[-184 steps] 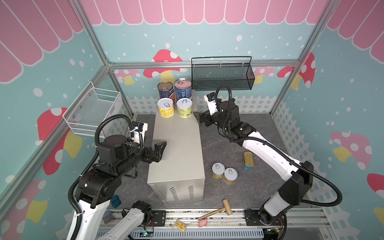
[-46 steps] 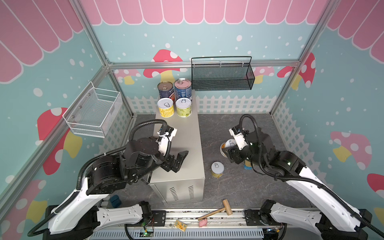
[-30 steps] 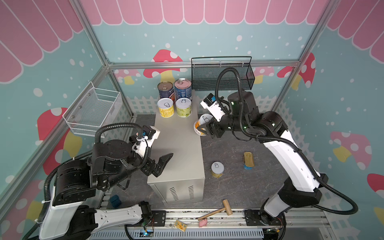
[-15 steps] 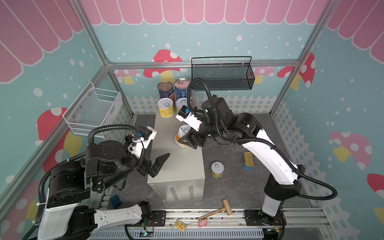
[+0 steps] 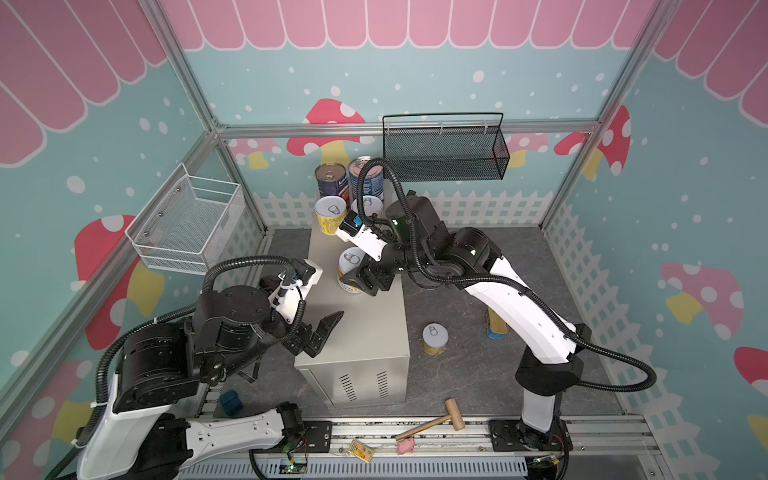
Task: Place and organize the canned foods onto the counter
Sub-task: 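Set the orange-labelled can on the counter with the right gripper while the left approaches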
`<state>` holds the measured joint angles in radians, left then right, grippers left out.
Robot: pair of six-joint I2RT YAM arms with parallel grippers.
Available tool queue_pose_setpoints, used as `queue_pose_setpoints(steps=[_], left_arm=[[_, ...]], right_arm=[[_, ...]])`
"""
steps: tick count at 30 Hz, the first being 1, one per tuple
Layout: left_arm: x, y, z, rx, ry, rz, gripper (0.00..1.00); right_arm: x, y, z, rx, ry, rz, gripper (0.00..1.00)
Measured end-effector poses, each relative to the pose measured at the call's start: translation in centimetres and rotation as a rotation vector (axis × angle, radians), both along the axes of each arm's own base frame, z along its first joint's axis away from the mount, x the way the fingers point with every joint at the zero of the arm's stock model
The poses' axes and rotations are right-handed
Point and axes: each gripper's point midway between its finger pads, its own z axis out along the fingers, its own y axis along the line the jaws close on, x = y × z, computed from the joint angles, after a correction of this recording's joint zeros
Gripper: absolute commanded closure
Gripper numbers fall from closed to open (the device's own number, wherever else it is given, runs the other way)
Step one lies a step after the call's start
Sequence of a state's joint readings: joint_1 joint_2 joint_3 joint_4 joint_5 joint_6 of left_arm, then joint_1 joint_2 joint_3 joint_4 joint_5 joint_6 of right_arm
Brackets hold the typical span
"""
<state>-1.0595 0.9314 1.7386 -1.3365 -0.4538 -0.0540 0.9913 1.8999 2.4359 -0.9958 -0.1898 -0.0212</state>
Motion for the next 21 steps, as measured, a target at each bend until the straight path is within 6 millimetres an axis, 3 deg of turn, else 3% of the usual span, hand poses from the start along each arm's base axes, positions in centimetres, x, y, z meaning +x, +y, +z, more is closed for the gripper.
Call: queue_pose_setpoints(steps=[5, 11, 21], left_arm=[[0.0, -0.1, 0.1, -0.021, -0.007, 0.002, 0.01], [0.7, -1.2, -0.6, -0.021, -0.006, 0.003, 0.01], [3.0, -3.0, 0.0, -0.086, -0.012, 0.045, 0.01]], right_arm=[[0.7, 0.5, -0.2, 0.004, -0.016, -0.015, 0.12], [1.1, -0.9, 2.0, 0.051, -0.077, -0.071, 0.06], [-3.0, -10.9, 5.3, 0.179, -0.174, -0.198, 0.03]])
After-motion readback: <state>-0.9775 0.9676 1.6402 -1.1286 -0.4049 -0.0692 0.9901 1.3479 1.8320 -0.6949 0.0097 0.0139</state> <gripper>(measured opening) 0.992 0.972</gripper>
